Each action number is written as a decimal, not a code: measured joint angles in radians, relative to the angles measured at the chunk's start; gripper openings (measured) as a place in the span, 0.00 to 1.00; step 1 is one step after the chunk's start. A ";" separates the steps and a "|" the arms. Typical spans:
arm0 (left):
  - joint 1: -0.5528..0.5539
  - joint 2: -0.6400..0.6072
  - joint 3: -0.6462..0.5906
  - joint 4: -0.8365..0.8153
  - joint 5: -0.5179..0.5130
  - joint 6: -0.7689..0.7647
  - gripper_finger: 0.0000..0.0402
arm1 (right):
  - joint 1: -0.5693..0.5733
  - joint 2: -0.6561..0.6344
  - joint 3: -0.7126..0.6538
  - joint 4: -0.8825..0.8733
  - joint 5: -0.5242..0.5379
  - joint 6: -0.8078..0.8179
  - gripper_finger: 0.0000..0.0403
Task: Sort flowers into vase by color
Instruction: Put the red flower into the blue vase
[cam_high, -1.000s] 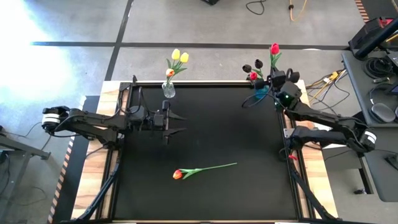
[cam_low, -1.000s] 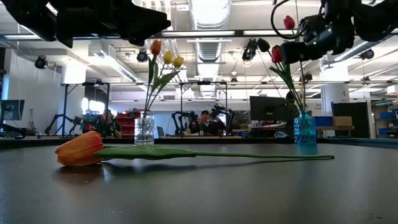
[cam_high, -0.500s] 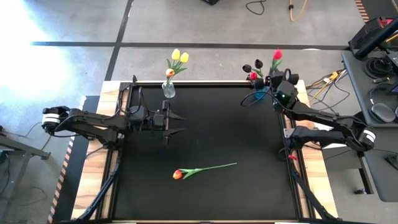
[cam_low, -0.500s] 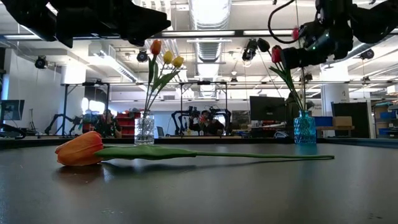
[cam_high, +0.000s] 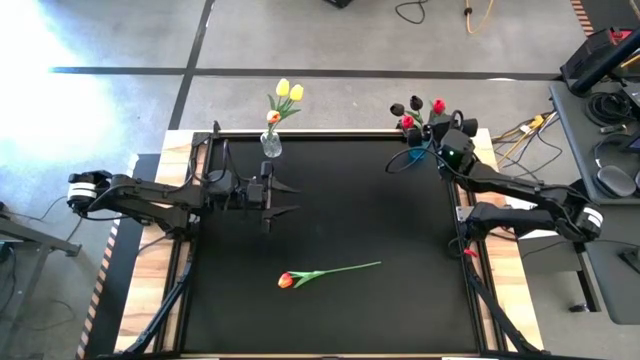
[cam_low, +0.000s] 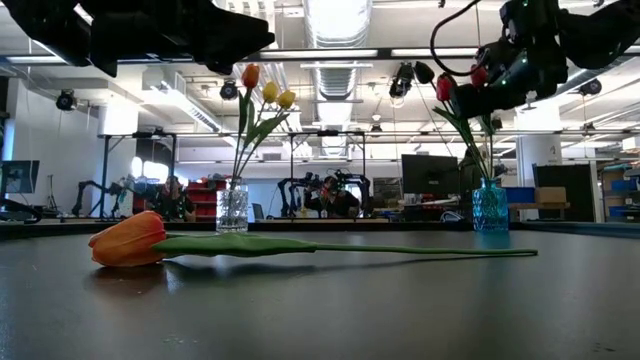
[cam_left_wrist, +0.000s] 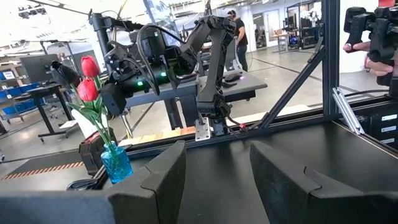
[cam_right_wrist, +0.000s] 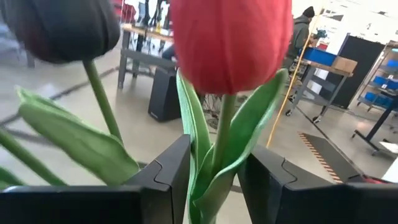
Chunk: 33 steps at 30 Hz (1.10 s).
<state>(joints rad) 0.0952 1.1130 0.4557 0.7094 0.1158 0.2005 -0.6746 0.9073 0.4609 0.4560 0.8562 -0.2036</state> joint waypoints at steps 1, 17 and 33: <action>0.000 0.000 0.000 0.000 0.000 0.000 0.41 | 0.000 -0.002 0.006 -0.024 0.000 -0.004 0.30; 0.000 0.000 0.000 -0.010 0.000 -0.008 0.41 | 0.002 -0.021 0.280 -0.817 -0.003 0.283 0.60; 0.000 0.000 0.000 -0.010 0.000 -0.007 0.41 | 0.011 -0.021 0.491 -1.250 -0.141 0.431 0.66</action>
<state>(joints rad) 0.0952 1.1130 0.4557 0.6992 0.1154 0.1932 -0.6632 0.8864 0.9518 -0.7943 0.7151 0.2277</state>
